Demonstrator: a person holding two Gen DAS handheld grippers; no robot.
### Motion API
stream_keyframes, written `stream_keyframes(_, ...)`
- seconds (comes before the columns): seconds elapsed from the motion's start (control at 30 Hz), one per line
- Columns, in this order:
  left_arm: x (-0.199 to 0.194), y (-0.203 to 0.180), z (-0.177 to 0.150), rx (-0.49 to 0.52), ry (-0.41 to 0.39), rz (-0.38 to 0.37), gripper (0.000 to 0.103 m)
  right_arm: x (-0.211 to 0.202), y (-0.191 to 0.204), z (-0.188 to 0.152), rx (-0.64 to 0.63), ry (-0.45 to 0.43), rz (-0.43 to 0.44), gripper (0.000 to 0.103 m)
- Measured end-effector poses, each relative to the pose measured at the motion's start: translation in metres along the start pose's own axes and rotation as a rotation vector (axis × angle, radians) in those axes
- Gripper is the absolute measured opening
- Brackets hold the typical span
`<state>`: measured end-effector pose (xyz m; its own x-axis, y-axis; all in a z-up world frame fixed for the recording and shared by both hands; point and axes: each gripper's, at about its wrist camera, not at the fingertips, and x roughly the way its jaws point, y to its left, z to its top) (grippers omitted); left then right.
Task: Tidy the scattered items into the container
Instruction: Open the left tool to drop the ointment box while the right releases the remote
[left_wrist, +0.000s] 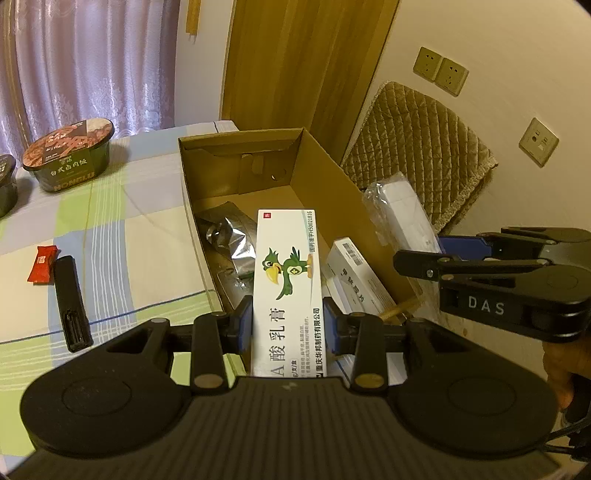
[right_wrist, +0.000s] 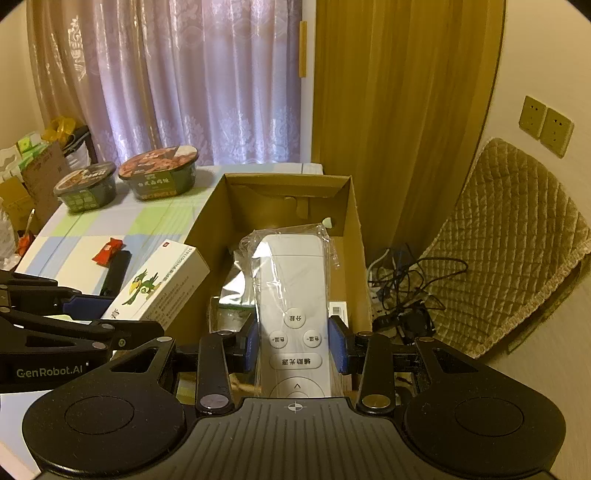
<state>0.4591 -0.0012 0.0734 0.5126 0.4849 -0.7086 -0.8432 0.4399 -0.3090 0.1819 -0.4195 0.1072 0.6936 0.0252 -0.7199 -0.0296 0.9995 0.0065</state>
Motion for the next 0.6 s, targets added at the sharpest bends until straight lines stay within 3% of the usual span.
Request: stream_keyframes(0.6, 0.031, 0.016, 0.023, -0.030, -0.012, 0.007, 0.033, 0.040, 0.001, 0.023, -0.012, 0.020, 0.016, 0.041)
